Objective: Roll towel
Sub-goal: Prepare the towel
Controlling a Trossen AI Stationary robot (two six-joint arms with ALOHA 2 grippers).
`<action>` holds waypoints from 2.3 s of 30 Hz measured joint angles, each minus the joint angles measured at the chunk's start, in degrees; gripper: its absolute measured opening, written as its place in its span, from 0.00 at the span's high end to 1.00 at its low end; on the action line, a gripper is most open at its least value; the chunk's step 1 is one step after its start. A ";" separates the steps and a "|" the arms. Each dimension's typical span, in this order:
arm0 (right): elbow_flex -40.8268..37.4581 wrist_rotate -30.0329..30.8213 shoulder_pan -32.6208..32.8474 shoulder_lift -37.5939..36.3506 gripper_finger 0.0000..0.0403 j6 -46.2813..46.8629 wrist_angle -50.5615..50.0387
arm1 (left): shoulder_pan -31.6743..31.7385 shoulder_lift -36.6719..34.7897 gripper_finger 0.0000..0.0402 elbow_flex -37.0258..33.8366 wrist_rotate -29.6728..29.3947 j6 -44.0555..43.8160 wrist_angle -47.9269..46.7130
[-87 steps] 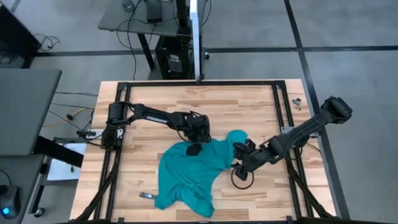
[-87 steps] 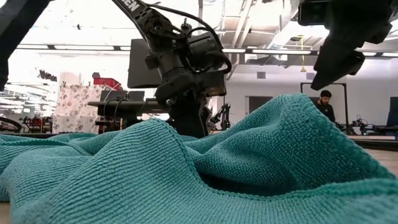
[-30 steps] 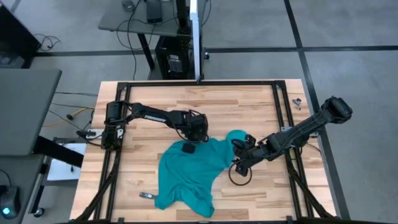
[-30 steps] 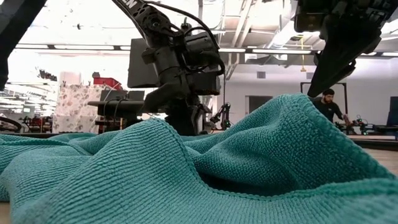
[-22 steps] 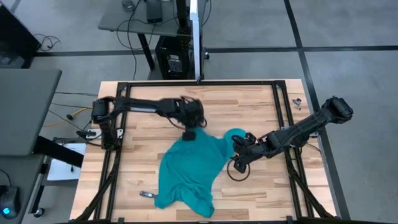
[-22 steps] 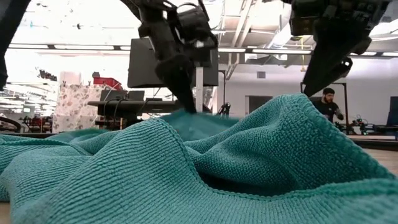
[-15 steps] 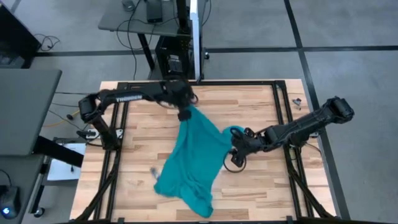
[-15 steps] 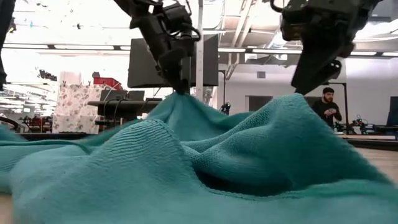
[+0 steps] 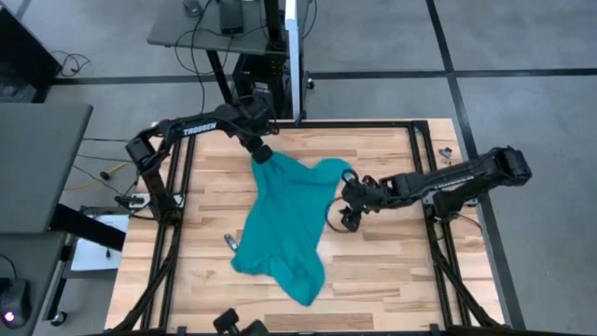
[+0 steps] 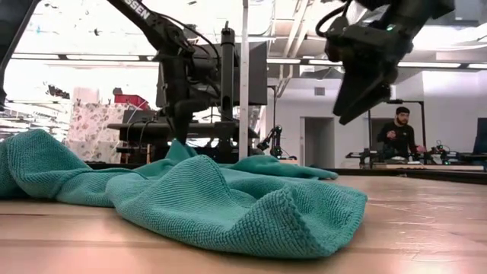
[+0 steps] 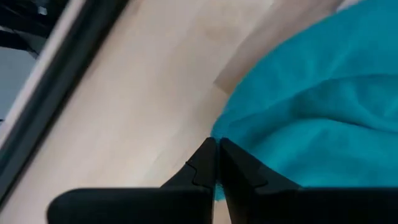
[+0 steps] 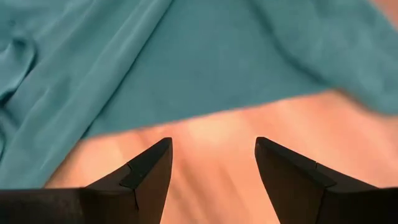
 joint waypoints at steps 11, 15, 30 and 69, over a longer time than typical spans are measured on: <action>0.02 -16.54 -7.73 16.66 0.45 -4.43 22.36 | -1.53 -0.90 0.71 0.04 17.54 6.04 0.37; 1.46 -16.56 -7.05 22.00 0.45 -2.50 29.76 | -3.82 0.30 0.69 0.11 18.33 5.54 6.26; 3.56 -16.19 -2.22 27.08 0.45 5.07 27.36 | -10.91 13.42 0.71 0.07 23.53 6.21 19.96; 3.50 -16.88 -29.97 14.16 0.48 -16.20 8.11 | -19.44 0.61 0.71 -21.02 21.16 -18.06 32.16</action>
